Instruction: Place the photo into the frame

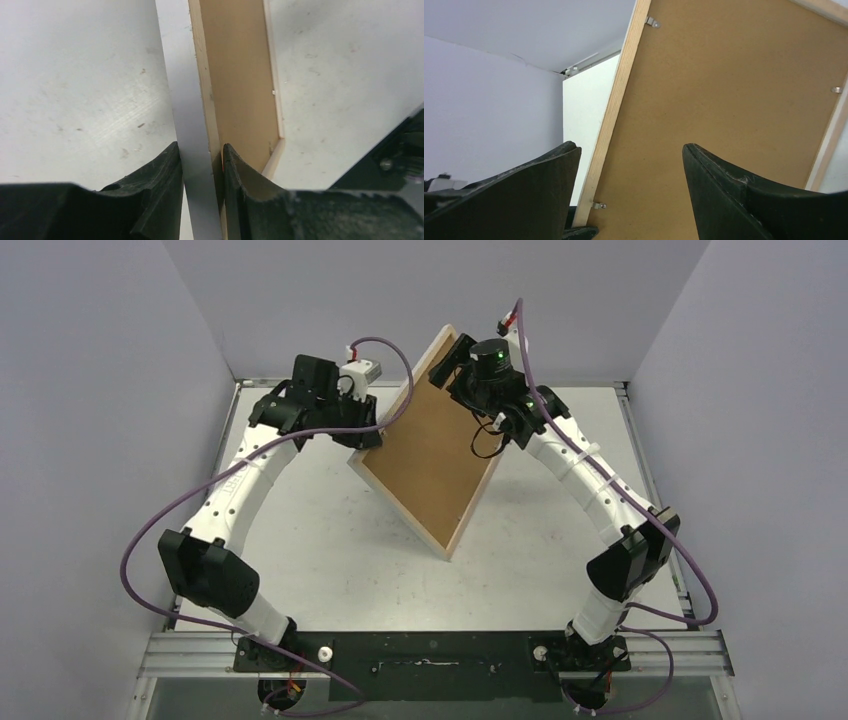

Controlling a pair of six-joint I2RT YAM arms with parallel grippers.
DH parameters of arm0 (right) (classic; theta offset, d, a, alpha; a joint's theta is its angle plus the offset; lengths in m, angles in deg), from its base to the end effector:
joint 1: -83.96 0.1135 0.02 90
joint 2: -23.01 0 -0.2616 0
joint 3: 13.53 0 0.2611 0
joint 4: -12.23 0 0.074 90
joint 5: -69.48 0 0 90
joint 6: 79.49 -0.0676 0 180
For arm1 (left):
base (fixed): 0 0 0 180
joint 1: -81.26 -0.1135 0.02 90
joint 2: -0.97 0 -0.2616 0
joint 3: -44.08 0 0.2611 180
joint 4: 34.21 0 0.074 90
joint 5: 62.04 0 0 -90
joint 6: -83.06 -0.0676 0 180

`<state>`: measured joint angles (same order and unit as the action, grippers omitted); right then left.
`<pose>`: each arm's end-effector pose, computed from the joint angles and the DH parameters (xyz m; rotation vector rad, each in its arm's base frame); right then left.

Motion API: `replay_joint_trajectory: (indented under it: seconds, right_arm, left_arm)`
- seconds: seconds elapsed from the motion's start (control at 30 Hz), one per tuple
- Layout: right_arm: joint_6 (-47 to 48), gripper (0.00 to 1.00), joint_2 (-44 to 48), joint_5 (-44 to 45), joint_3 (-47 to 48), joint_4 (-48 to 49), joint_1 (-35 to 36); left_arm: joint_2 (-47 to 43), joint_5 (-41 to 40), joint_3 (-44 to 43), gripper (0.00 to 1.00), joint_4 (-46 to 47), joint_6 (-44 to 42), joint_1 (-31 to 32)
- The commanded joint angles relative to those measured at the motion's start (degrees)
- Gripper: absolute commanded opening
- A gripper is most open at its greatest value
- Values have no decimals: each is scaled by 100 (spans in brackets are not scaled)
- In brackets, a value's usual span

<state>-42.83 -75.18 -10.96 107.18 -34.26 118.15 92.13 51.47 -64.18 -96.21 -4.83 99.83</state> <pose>0.3595 0.2307 0.4153 0.4563 2.0274 0.8073 0.3433 -0.1438 0.3558 0.5393 2.3050 -0.6586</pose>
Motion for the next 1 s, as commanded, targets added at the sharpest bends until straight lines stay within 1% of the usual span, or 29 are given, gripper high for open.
replay_joint_trajectory:
  seconds: [0.0,0.17,0.27,0.33,0.47,0.6,0.87,0.97]
  right_arm:
    - [-186,76,249,-73,-123,202,-14]
    - [-548,77,360,-275,-635,627,-100]
    - [-679,77,312,-366,-591,494,-159]
    - [-701,76,250,-362,-424,285,-180]
    - [-708,74,205,-333,-95,-159,-211]
    - [-704,72,170,-319,208,-850,-261]
    - [-703,71,97,-491,448,-1601,-308]
    - [-713,71,7,-578,797,-2034,-319]
  left_arm:
    - [-415,-1156,-327,0,175,-1404,502]
    - [-714,-2101,93,0,671,-1744,1027]
    - [-806,-2239,238,0,852,-1847,1165]
    - [-817,-2127,197,0,845,-1847,1167]
    - [-688,-1430,-238,0,386,-1791,1158]
    - [-653,-922,-395,0,50,-1697,1158]
    - [-823,-545,-363,0,60,-1446,1158]
    - [-888,-415,-380,0,89,-1354,1167]
